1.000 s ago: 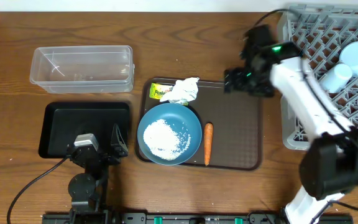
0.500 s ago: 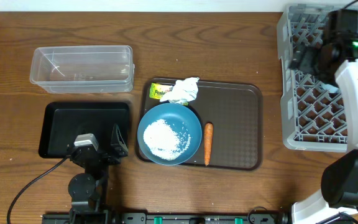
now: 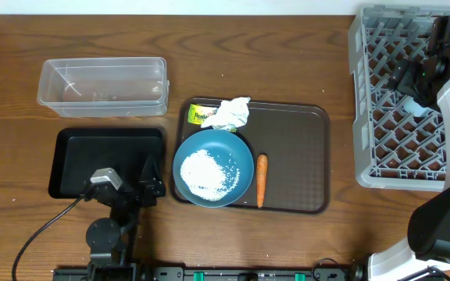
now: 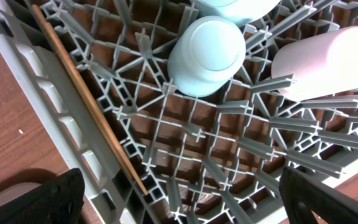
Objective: Sort waste into correct bins and load items into the dishwasher rack
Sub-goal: 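Move the left gripper over the blue bowl of rice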
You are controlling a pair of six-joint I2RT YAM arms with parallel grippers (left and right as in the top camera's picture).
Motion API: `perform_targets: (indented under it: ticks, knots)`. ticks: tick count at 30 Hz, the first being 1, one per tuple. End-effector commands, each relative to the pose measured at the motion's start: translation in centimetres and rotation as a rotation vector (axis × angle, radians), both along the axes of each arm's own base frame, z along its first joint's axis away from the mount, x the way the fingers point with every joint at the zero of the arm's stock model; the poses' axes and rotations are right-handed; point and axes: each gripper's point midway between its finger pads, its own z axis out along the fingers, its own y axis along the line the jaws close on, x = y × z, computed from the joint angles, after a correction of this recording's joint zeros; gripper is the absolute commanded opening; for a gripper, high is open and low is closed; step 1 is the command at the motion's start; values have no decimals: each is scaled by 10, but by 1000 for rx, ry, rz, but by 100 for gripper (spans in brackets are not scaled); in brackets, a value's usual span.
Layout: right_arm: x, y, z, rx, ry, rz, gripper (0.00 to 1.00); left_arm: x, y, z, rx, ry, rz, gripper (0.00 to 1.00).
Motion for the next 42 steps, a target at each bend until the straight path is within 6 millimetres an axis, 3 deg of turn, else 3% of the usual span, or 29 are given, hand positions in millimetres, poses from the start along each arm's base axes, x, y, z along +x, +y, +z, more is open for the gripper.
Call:
perform_targets:
  ticks: [1, 6, 9, 13, 17, 24, 28, 32, 35, 42]
  knots:
    - [-2, -4, 0, -22, 9, 0, 99, -2, -20, -5, -329, 54, -87, 98]
    - [-2, -4, 0, -22, 9, 0, 99, -4, -29, 2, -353, 35, -145, 98]
    - [-2, -4, 0, -22, 9, 0, 99, -9, -44, 28, -343, -41, -250, 98]
    - [-2, -4, 0, -22, 9, 0, 99, -16, -45, 64, -332, -113, -272, 98]
    - [-2, -4, 0, -22, 9, 0, 99, -21, -46, 85, -290, -38, -260, 98]
    - [-2, -4, 0, -22, 9, 0, 99, -15, -58, 90, -114, 312, -333, 98]
    - [-2, -4, 0, -22, 9, 0, 99, -10, -64, 80, -101, 558, -373, 98]
    - [-2, -4, 0, -22, 9, 0, 99, -12, -84, 71, -45, 747, -472, 98]
    - [-2, -4, 0, -22, 9, 0, 99, -8, -100, 66, 37, 793, -501, 98]
    - [-2, -4, 0, -22, 9, 0, 99, 5, -120, 52, 258, 792, -386, 98]
